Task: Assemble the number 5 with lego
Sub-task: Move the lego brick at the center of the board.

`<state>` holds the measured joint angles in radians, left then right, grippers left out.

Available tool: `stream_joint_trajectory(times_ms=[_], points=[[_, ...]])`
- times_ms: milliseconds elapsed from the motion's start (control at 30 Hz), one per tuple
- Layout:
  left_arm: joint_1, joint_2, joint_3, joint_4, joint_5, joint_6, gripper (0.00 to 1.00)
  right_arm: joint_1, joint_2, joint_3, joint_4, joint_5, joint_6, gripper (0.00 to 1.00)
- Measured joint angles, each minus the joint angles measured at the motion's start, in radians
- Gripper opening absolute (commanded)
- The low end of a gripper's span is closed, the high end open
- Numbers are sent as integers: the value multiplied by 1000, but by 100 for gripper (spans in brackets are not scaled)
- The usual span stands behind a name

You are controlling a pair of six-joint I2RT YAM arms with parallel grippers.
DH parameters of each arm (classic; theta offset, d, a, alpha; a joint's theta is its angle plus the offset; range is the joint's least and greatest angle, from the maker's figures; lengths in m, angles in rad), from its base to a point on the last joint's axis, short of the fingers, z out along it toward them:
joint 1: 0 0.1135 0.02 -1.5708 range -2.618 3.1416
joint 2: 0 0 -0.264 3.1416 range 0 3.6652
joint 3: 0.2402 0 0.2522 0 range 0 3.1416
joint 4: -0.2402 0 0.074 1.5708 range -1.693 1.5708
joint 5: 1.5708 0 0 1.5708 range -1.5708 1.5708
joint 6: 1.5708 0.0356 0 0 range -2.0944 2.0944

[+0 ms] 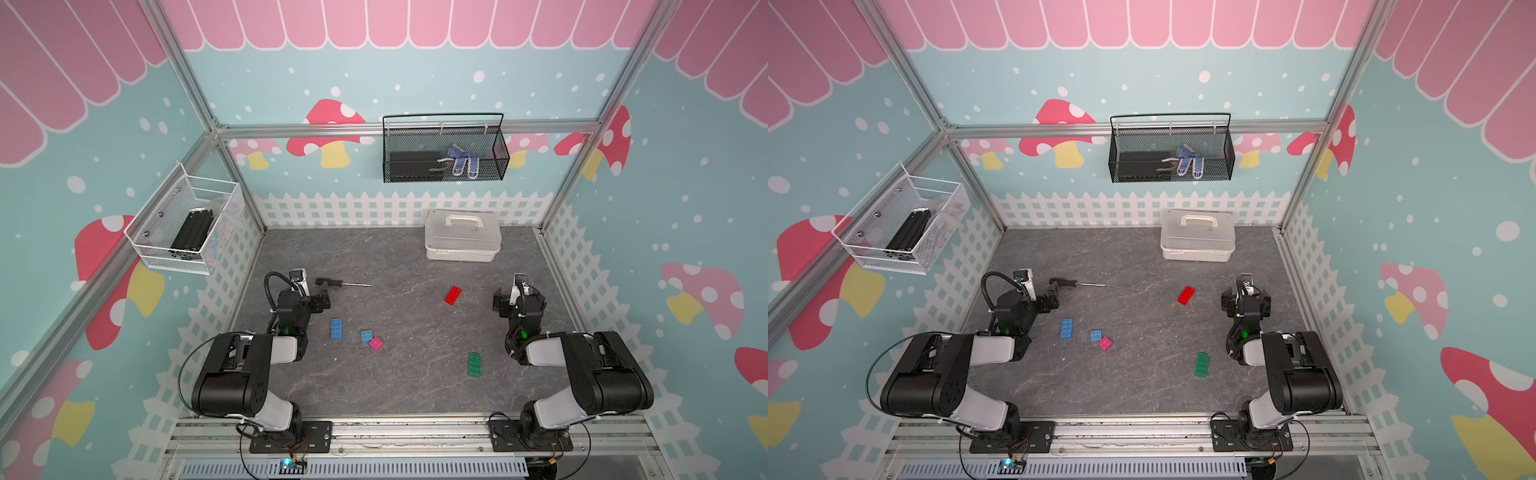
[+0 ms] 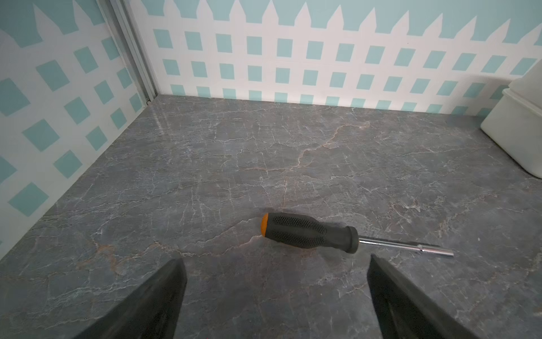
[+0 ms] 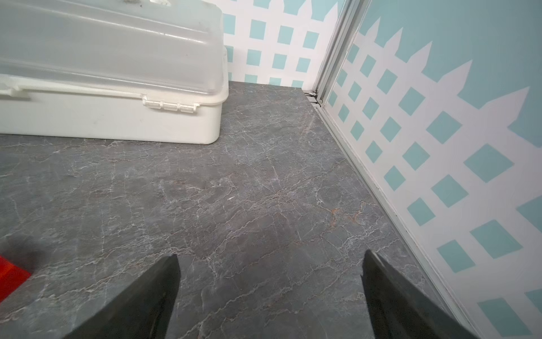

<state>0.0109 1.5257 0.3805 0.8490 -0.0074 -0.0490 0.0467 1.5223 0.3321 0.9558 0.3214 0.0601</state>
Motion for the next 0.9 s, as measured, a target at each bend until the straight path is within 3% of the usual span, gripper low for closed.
stream_joint_trajectory(times_ms=[900], points=[[0, 0, 0, -1, -10, 0, 99, 0, 0, 0, 0, 0, 0, 99]])
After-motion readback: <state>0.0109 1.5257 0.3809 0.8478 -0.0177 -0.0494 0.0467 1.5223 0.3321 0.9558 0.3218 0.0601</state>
